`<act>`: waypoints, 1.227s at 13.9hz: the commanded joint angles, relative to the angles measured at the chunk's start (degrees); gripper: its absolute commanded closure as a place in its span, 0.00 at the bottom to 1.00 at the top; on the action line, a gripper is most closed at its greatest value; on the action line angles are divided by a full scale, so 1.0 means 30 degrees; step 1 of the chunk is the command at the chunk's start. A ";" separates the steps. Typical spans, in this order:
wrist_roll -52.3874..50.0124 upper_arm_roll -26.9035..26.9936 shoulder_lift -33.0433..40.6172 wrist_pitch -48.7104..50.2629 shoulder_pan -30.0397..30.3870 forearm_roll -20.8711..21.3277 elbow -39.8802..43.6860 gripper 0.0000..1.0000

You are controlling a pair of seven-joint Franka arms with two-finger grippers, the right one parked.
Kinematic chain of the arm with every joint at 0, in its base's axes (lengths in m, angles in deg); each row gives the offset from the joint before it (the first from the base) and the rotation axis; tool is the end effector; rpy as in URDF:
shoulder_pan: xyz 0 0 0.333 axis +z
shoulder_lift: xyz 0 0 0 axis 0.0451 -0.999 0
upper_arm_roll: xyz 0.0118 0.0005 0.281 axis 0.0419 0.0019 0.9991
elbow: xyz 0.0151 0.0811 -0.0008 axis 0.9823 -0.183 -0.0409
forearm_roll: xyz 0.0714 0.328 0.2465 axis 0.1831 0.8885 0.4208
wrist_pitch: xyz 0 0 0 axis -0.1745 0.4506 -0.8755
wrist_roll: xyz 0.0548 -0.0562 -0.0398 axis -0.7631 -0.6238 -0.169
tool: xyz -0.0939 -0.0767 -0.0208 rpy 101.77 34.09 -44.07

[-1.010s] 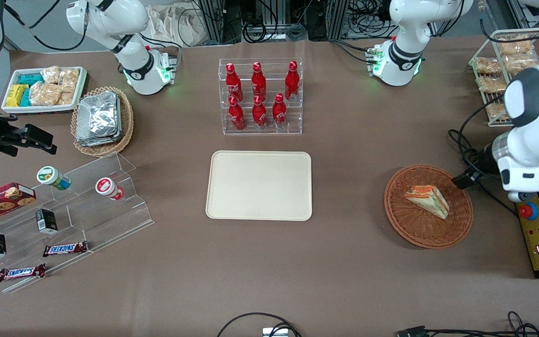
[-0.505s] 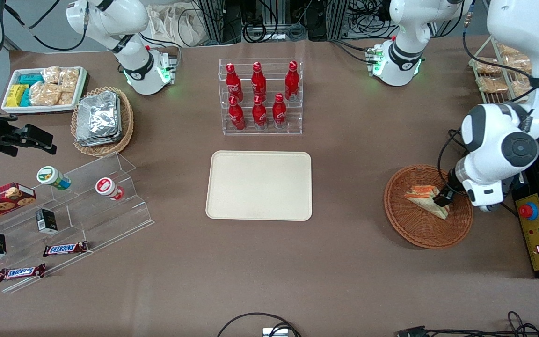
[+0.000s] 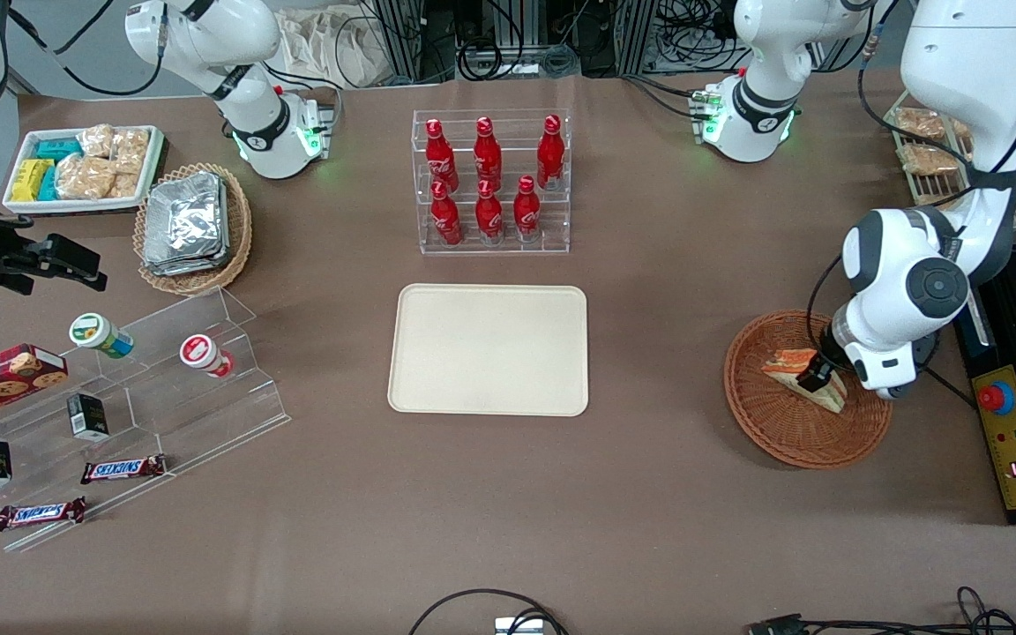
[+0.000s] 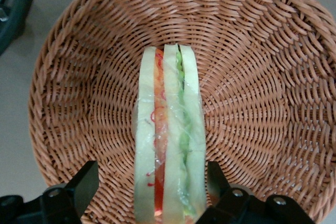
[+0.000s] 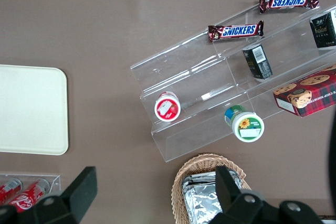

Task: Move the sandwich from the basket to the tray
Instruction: 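Close the left gripper on the sandwich's crust edge, then lift the sandwich and carry it over the cream tray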

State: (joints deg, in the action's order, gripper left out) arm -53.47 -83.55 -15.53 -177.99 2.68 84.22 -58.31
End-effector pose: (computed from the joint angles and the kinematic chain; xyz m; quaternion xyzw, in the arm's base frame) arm 0.5689 -0.0142 0.1850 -0.8887 -0.4575 0.0092 0.0299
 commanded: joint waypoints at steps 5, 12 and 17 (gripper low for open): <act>-0.0307 -0.0351 -0.0205 -0.0033 -0.0172 0.1946 0.0228 1.00; 0.3844 -0.3451 0.0500 1.1821 -0.0025 0.1859 0.7982 1.00; 0.4702 -0.7637 0.0559 1.3388 -0.0201 0.1858 1.0686 1.00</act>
State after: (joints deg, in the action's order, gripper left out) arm -41.15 -102.58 -12.97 -139.84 2.19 89.25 -29.01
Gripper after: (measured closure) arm 0.815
